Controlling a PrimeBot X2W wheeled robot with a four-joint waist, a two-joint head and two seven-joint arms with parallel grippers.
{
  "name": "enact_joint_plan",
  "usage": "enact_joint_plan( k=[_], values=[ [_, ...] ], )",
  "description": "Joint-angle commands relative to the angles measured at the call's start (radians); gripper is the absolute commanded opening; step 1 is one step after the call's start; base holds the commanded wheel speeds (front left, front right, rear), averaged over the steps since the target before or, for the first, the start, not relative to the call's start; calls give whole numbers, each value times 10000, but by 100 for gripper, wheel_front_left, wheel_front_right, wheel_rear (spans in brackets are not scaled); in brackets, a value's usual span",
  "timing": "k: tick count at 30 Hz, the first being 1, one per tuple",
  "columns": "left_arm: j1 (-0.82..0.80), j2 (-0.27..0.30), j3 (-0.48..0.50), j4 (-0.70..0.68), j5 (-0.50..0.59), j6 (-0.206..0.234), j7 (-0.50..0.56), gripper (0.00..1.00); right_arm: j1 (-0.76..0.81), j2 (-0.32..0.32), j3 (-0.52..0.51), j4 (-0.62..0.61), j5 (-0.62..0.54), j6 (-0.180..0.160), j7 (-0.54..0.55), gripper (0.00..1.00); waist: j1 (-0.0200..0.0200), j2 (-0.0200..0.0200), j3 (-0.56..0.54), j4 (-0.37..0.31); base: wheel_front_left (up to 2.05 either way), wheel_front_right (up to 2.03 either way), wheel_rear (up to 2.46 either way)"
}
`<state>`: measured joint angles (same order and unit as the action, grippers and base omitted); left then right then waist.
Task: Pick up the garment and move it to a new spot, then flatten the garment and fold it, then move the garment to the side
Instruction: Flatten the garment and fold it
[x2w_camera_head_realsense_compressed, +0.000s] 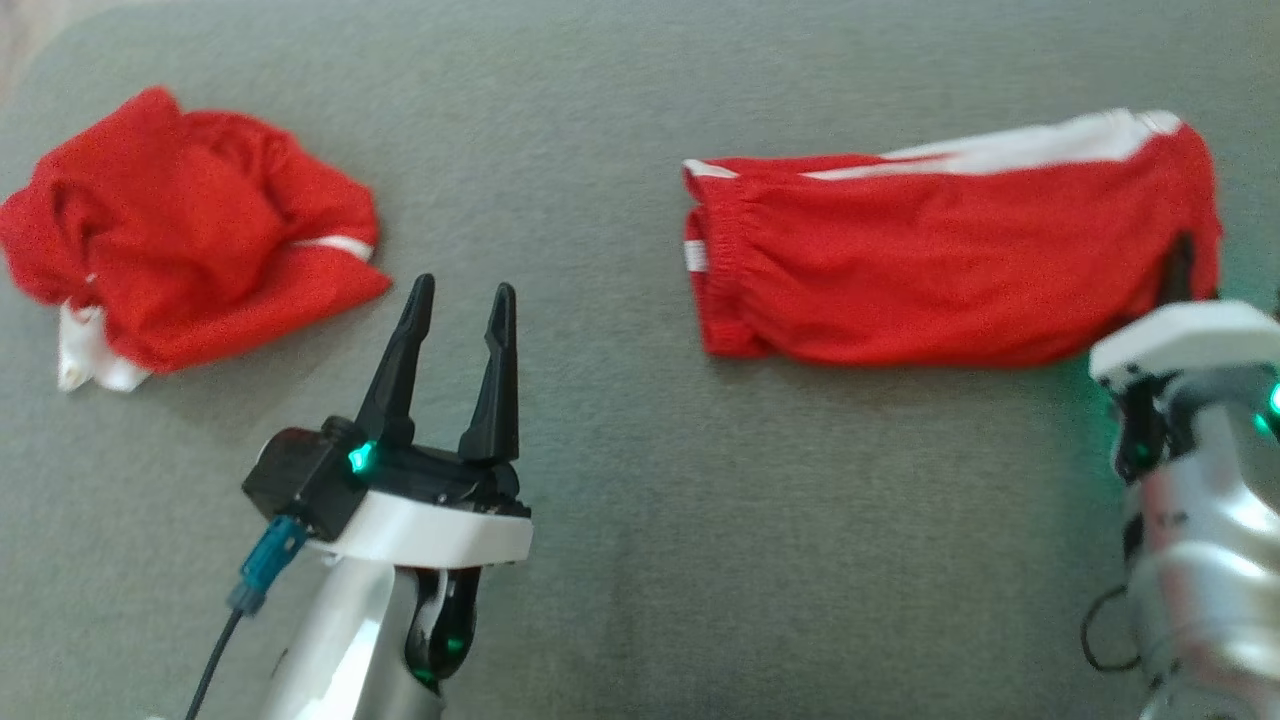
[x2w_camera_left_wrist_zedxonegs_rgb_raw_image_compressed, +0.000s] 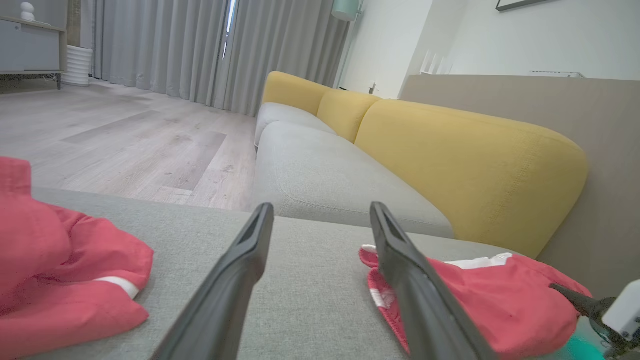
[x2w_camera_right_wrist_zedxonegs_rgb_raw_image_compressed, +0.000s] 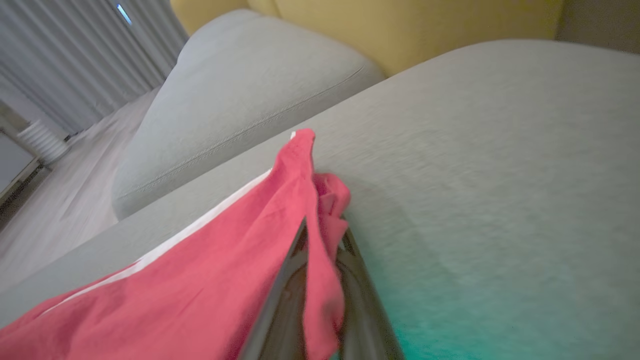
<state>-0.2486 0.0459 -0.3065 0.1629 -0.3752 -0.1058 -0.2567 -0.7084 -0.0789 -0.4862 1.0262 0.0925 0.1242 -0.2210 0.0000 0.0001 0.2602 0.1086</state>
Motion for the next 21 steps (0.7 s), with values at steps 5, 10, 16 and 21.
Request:
enact_joint_plan(
  k=[5,10,16,21],
  values=[
    [88,43,366,-496,125,-90,-51,100,666,142,-30,-1118,458,65,-196,0,0,-1,-431,-622,0,0,0],
    [115,43,305,-584,169,-126,-51,100,1189,226,123,-1828,924,65,-41,0,0,-1,-529,-850,0,0,0],
    [52,43,112,-513,222,-160,-51,100,1499,265,592,-2468,1441,65,-23,0,0,-1,-464,-875,0,0,0],
    [55,43,24,-398,240,-183,-51,100,1584,277,1118,-3008,1794,65,-89,0,0,-1,-573,-706,0,0,0]
  ],
)
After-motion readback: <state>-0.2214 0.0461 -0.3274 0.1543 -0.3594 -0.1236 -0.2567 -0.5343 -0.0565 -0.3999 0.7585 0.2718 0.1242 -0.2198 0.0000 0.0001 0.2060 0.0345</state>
